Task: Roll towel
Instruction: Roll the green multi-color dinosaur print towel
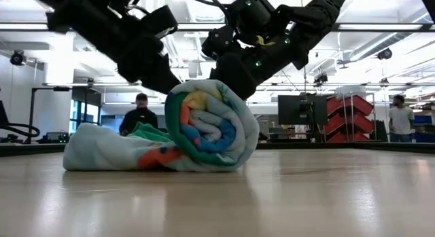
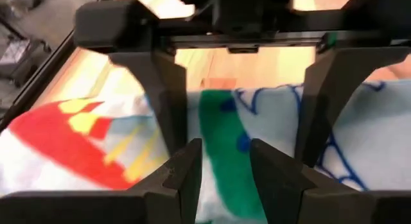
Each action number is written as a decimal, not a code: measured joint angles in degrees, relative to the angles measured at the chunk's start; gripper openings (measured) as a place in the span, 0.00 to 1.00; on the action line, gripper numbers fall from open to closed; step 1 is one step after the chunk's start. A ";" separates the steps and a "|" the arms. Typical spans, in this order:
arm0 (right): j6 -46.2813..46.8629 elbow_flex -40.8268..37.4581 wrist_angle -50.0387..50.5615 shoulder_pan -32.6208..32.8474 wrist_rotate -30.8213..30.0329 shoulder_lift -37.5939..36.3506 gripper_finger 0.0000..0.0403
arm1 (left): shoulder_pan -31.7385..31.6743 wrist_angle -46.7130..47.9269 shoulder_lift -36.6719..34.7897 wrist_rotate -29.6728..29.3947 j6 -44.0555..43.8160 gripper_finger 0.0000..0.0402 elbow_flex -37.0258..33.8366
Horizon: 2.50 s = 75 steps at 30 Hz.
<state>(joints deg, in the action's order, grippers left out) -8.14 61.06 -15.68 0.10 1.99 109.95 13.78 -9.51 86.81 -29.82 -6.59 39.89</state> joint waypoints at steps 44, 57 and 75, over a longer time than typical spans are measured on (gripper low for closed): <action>0.60 -8.90 5.63 0.28 -0.70 -13.55 0.86 | -0.62 -31.66 23.16 -1.80 0.88 0.29 -5.58; 0.91 -8.94 8.92 2.16 -2.19 -15.17 0.86 | -0.52 -22.56 18.28 0.40 2.06 0.29 -3.49; 1.20 -9.05 8.75 2.12 -2.39 -15.16 0.86 | -0.44 -5.23 9.31 -0.31 -1.64 0.29 -3.01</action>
<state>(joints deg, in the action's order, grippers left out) -6.94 52.01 -6.93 2.21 -0.40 94.78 13.34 -14.74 96.12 -30.13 -8.23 36.88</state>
